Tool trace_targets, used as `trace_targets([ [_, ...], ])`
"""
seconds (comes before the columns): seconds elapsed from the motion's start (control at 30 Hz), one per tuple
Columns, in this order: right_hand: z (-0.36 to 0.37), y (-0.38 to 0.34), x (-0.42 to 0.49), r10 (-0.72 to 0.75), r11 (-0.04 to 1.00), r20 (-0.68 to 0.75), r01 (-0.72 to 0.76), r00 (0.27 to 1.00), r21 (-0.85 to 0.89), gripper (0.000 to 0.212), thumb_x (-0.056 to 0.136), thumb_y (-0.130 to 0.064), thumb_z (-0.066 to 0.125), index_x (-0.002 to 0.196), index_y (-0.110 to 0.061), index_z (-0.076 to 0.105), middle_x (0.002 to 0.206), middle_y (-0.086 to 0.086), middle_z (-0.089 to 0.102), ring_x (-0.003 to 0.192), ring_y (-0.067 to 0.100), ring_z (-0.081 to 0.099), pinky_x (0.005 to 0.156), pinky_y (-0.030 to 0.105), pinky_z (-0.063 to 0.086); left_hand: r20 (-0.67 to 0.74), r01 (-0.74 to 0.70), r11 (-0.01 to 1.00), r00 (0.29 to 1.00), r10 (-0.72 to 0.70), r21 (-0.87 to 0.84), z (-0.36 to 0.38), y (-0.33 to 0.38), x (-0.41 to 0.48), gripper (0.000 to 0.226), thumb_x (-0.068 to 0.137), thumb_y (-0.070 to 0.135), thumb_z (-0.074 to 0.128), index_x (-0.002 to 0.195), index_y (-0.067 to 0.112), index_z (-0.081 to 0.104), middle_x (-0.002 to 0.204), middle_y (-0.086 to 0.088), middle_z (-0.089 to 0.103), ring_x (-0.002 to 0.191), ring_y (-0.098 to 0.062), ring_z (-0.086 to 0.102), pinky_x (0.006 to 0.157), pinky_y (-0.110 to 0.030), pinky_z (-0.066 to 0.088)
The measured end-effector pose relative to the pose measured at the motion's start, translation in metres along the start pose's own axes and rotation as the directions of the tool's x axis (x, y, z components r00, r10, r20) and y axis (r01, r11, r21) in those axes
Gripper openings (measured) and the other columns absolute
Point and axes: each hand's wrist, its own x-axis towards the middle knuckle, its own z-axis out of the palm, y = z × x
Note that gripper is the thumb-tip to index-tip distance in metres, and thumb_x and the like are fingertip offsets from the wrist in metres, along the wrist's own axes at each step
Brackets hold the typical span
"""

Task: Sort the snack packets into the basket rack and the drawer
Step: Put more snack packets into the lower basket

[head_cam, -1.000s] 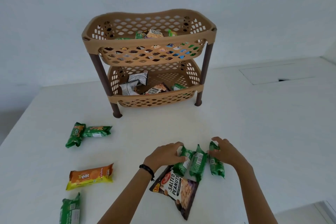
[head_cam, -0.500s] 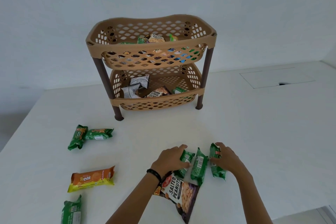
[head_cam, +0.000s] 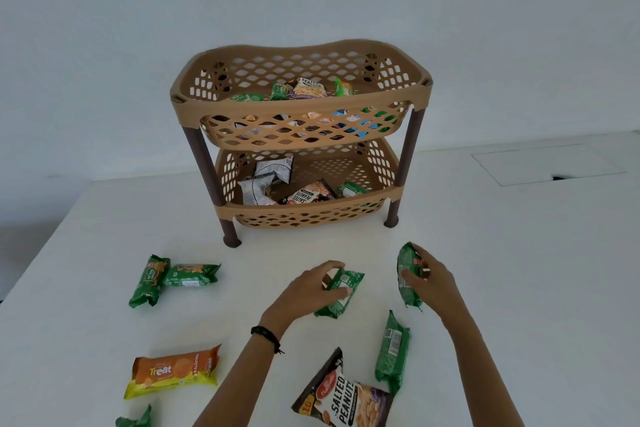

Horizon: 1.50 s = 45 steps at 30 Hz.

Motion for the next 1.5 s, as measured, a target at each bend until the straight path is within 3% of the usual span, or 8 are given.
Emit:
trace_targets([
  [0.3,0.014,-0.053,0.050,-0.153,0.908,-0.196,0.216,0.969,0.360,0.049,0.085,-0.022,0.066,0.128,-0.028,0.044,0.118,0.002,0.062,0.096,0.012,0.064,0.066,0.019,0.056,-0.246,-0.208,0.949,0.958,0.149,-0.236,-0.061,0.029,0.024,0.038,0.091,0.029,0.058,0.126,0.035,0.046,0.105,0.005,0.058,0.080,-0.001,0.059,0.052,-0.010,0.051],
  [0.47,0.024,-0.089,0.092,-0.302,0.893,-0.283,0.375,0.910,0.251,0.046,0.086,-0.027,0.065,0.129,-0.023,0.048,0.115,-0.006,0.061,0.093,0.003,0.062,0.065,0.005,0.051,-0.394,-0.245,0.913,0.913,0.104,-0.327,-0.088,0.041,0.063,0.042,0.095,0.026,0.050,0.136,0.025,0.039,0.121,-0.002,0.053,0.092,-0.010,0.060,0.061,-0.017,0.057],
  [0.73,0.042,-0.123,0.175,-0.559,0.829,-0.161,0.551,0.814,-0.095,0.043,0.083,-0.014,0.065,0.124,-0.005,0.054,0.114,0.011,0.065,0.108,0.025,0.059,0.090,0.029,0.046,-0.479,-0.235,0.872,0.878,0.001,-0.429,-0.113,0.050,0.152,0.039,0.095,0.024,0.050,0.133,0.018,0.042,0.114,0.011,0.054,0.109,-0.010,0.049,0.090,-0.018,0.038],
  [0.87,0.050,-0.121,0.209,-0.495,0.862,-0.111,0.471,0.862,-0.186,0.046,0.083,-0.012,0.064,0.127,-0.002,0.051,0.121,0.015,0.062,0.113,0.029,0.057,0.090,0.032,0.047,-0.509,-0.198,0.869,0.858,-0.070,-0.453,-0.115,0.051,0.189,0.020,0.094,0.019,0.052,0.112,0.012,0.057,0.099,-0.002,0.064,0.097,-0.014,0.056,0.084,-0.027,0.048],
  [1.0,0.056,-0.109,0.230,-0.295,0.922,-0.029,0.276,0.955,-0.273,0.045,0.088,-0.010,0.059,0.130,-0.007,0.045,0.123,0.013,0.061,0.111,0.029,0.058,0.077,0.024,0.039,-0.480,-0.210,0.879,0.877,-0.025,-0.429,-0.108,0.050,0.214,0.009,0.095,0.025,0.050,0.090,0.031,0.051,0.080,0.014,0.054,0.073,-0.003,0.054,0.065,-0.025,0.052],
  [1.17,0.063,-0.104,0.244,-0.098,0.917,0.058,0.113,0.993,-0.383,0.036,0.091,-0.009,0.053,0.126,-0.006,0.046,0.117,0.015,0.061,0.103,0.029,0.059,0.076,0.031,0.046,-0.347,0.016,0.950,0.929,-0.130,-0.311,-0.097,0.047,0.231,0.038,0.094,0.026,0.050,0.131,0.018,0.043,0.098,-0.001,0.055,0.074,-0.013,0.060,0.050,-0.017,0.053],
  [1.3,0.064,-0.103,0.247,-0.066,0.908,0.072,0.090,0.995,-0.410,0.035,0.091,-0.009,0.052,0.125,-0.006,0.046,0.118,0.015,0.060,0.105,0.029,0.058,0.075,0.030,0.044,-0.350,0.086,0.977,0.925,-0.152,-0.196,-0.096,0.043,0.234,0.036,0.095,0.022,0.047,0.130,0.012,0.044,0.108,-0.016,0.063,0.063,-0.012,0.062,0.038,-0.009,0.041],
  [1.5,0.063,-0.105,0.244,-0.074,0.894,0.070,0.098,0.995,-0.436,0.038,0.088,-0.009,0.057,0.125,-0.007,0.046,0.121,0.014,0.059,0.107,0.028,0.057,0.076,0.030,0.045,-0.461,0.070,0.997,0.884,-0.072,-0.021,-0.100,0.046,0.222,0.022,0.092,0.016,0.049,0.103,-0.001,0.056,0.062,-0.001,0.048,0.061,-0.019,0.053,0.056,-0.032,0.048],
])
